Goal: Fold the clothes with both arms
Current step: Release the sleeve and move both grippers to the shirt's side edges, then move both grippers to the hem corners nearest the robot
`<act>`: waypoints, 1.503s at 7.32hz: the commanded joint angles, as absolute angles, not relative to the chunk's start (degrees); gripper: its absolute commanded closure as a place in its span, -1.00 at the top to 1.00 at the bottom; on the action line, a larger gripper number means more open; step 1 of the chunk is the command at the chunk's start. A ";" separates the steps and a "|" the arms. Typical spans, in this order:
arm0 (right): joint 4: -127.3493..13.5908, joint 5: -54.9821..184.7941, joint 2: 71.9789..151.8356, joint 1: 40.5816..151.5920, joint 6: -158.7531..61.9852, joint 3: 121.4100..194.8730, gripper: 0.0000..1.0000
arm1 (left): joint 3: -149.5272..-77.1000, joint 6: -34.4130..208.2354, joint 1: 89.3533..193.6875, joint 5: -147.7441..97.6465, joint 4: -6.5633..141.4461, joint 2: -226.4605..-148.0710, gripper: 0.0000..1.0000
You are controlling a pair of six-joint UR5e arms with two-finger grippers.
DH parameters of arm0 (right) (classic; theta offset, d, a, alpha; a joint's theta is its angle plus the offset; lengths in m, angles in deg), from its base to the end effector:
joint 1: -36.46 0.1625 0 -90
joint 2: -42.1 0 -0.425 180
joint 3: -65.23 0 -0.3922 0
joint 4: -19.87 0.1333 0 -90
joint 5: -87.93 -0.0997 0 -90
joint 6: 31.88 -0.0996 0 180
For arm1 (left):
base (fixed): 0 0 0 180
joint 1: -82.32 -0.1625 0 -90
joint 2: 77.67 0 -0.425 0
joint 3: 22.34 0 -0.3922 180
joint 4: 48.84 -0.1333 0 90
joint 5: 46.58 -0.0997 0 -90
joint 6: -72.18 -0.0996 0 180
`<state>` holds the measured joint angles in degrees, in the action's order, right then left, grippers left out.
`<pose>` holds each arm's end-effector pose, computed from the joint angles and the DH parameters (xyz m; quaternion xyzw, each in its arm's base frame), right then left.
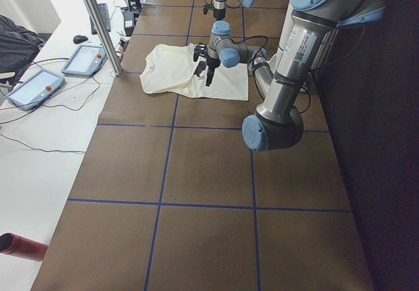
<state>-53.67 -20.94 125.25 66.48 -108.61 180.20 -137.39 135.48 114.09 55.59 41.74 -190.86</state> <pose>-0.4002 -0.3480 0.3660 0.0098 -0.4302 0.0648 0.9004 0.4233 -0.3943 0.2497 0.1165 0.4057 0.0037 0.9065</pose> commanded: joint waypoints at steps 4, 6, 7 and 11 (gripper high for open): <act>-53.61 -4.71 129.72 47.53 -121.62 184.42 1.00 | -139.50 135.64 113.88 56.16 41.43 -189.38 1.00; -53.61 -5.15 131.12 47.53 -121.27 183.72 1.00 | -139.15 136.77 113.62 56.16 41.43 -189.56 1.00; -53.52 -5.15 131.48 47.53 -121.27 183.71 1.00 | -139.06 136.87 113.61 56.16 41.43 -189.64 1.00; -53.26 -6.64 132.45 47.44 -121.18 183.18 0.67 | -139.15 137.40 113.44 56.16 41.51 -189.73 1.00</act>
<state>-53.26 -6.06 132.45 47.50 -121.14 183.19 -139.15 137.36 113.48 56.16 41.51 -189.72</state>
